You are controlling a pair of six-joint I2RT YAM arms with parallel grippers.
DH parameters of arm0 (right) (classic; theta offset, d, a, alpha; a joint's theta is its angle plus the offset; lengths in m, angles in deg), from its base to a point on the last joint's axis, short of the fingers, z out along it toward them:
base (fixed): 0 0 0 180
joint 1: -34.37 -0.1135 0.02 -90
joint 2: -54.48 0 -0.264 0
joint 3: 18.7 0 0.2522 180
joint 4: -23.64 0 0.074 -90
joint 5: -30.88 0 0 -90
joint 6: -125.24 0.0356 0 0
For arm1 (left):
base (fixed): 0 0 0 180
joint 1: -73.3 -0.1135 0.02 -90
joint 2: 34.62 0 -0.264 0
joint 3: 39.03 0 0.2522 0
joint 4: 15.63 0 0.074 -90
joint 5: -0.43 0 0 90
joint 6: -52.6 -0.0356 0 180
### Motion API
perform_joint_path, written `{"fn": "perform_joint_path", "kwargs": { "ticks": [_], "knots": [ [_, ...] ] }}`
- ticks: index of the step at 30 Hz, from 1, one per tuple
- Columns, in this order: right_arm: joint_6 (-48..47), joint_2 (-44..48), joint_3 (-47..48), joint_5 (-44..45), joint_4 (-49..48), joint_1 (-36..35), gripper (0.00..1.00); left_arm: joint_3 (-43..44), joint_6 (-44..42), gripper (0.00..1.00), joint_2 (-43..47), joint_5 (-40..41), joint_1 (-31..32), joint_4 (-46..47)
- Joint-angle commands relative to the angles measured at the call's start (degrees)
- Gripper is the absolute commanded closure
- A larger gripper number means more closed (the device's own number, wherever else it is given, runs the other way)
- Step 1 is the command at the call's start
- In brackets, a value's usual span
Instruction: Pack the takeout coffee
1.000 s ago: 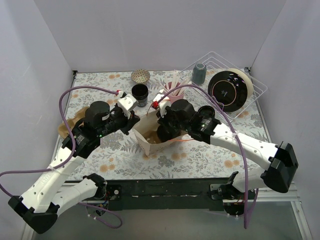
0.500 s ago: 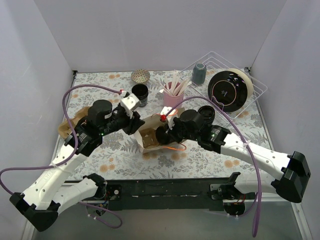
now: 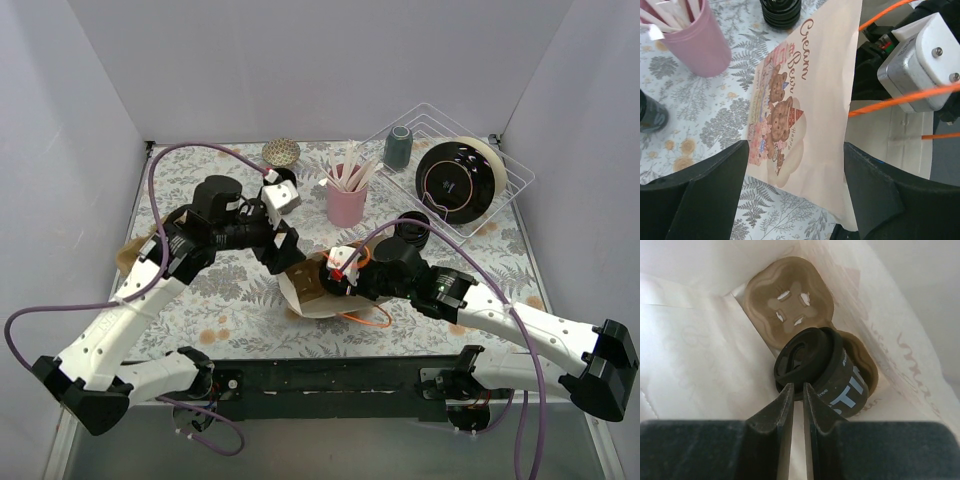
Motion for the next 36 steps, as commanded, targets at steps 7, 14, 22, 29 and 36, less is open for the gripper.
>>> {"fn": "perform_joint_path", "kwargs": {
  "ticks": [7,14,22,29,36],
  "knots": [
    [-2.5,1.7,-0.4,0.7,-2.4,-0.1,0.81,4.0,-4.6,0.34,-5.1,-8.1,0.0,-2.9],
    [6.1,1.1,1.6,7.6,-2.3,-0.2,0.63,5.8,-6.8,1.0,-4.8,-10.9,0.0,-1.3],
    [21.6,-1.2,2.6,14.2,-7.3,-1.1,0.33,-4.5,3.1,1.0,2.1,-4.5,3.9,10.5],
    [27.0,-5.6,4.2,18.6,-5.0,-1.3,0.31,-6.5,5.0,1.0,3.0,5.5,9.5,12.3],
    [27.4,-5.2,1.7,21.0,-4.0,-1.5,0.25,-7.0,4.4,1.0,4.1,9.9,11.6,14.1]
  ]
}}
